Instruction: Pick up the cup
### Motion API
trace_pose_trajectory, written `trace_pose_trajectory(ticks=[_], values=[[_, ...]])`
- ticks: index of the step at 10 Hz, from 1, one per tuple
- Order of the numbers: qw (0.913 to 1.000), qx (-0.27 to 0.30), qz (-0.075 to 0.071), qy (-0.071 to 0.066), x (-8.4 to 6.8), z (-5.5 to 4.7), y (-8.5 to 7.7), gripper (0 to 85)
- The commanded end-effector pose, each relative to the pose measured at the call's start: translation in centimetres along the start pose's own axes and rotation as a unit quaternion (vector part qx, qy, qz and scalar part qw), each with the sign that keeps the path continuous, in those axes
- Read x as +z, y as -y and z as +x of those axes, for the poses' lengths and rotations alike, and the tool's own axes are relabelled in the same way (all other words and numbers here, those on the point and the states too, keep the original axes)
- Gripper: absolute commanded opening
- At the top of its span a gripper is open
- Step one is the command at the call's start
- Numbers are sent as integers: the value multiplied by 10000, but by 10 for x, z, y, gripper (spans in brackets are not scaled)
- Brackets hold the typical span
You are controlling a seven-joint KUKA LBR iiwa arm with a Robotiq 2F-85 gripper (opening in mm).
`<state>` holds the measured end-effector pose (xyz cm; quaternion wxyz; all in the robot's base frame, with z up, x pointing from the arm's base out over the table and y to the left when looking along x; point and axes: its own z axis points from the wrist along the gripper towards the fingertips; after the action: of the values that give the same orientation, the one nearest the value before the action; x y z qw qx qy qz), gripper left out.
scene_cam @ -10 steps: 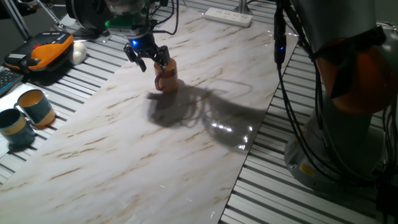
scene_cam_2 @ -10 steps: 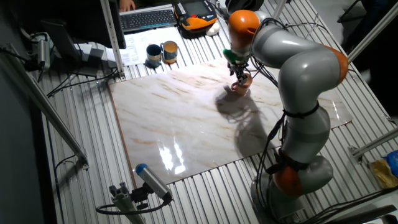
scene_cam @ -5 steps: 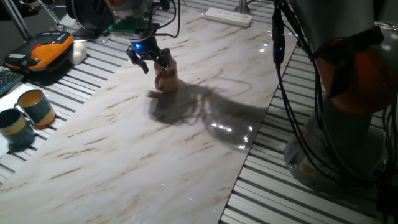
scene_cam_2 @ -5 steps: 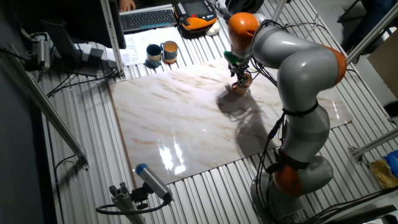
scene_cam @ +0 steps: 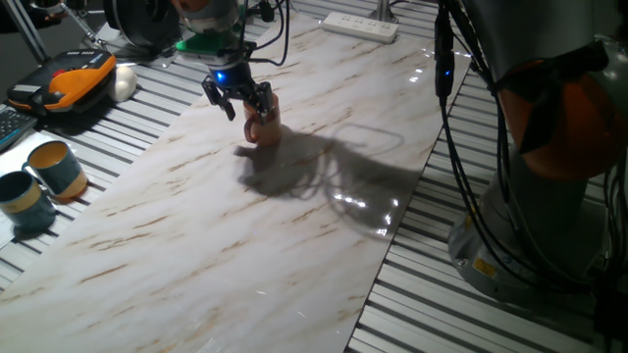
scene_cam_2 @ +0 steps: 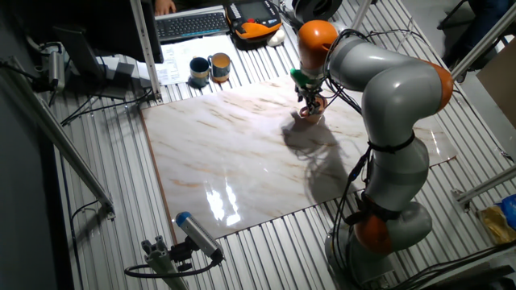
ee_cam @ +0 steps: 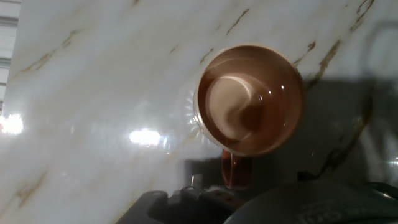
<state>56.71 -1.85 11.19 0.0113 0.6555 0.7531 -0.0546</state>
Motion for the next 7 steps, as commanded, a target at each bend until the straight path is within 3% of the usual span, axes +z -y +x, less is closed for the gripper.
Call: trace_pose_trajectory(ticks=[1, 4, 5, 7], values=[[10000, 0, 4, 3, 0, 1, 0, 680], [10000, -48, -38, -27, 1, 0, -1, 680], [10000, -56, -46, -34, 3, 0, -1, 510], [9999, -72, -63, -45, 7, 0, -3, 510]])
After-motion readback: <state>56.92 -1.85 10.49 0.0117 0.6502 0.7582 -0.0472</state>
